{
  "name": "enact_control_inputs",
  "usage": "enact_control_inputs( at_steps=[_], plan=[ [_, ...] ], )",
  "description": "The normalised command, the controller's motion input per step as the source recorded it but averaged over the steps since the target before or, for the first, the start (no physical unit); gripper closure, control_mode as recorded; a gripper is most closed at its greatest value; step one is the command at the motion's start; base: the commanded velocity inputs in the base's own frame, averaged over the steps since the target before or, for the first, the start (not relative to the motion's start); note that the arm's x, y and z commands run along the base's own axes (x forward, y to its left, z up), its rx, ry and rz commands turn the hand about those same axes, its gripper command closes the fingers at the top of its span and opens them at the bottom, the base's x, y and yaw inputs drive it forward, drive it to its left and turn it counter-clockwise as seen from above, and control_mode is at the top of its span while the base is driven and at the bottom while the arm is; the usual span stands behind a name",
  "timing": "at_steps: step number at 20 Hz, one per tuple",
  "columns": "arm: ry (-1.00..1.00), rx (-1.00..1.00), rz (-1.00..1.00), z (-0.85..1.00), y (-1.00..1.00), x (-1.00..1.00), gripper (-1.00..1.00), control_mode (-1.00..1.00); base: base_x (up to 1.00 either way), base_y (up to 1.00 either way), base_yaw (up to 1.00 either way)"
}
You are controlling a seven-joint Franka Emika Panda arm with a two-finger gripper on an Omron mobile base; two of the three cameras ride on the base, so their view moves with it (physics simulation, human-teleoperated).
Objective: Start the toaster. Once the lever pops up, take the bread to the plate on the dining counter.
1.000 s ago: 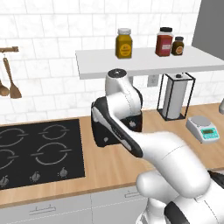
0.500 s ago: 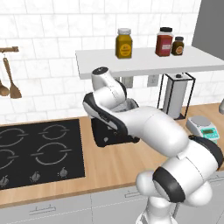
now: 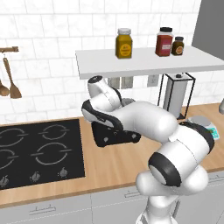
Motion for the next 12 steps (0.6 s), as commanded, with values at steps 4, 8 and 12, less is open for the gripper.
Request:
enact_control_inputs(
  at_steps=[4, 8, 12],
  plan=[
    [0.0, 0.0, -0.09, -0.36, 0.0, 0.07, 1.0, -1.0, 0.0, 0.0, 0.0],
    [0.0, 0.0, -0.08, -0.37, 0.0, 0.04, 1.0, -1.0, 0.0, 0.0, 0.0],
    [0.0, 0.0, -0.05, -0.28, -0.01, 0.23, 1.0, -1.0, 0.0, 0.0, 0.0]
  ],
)
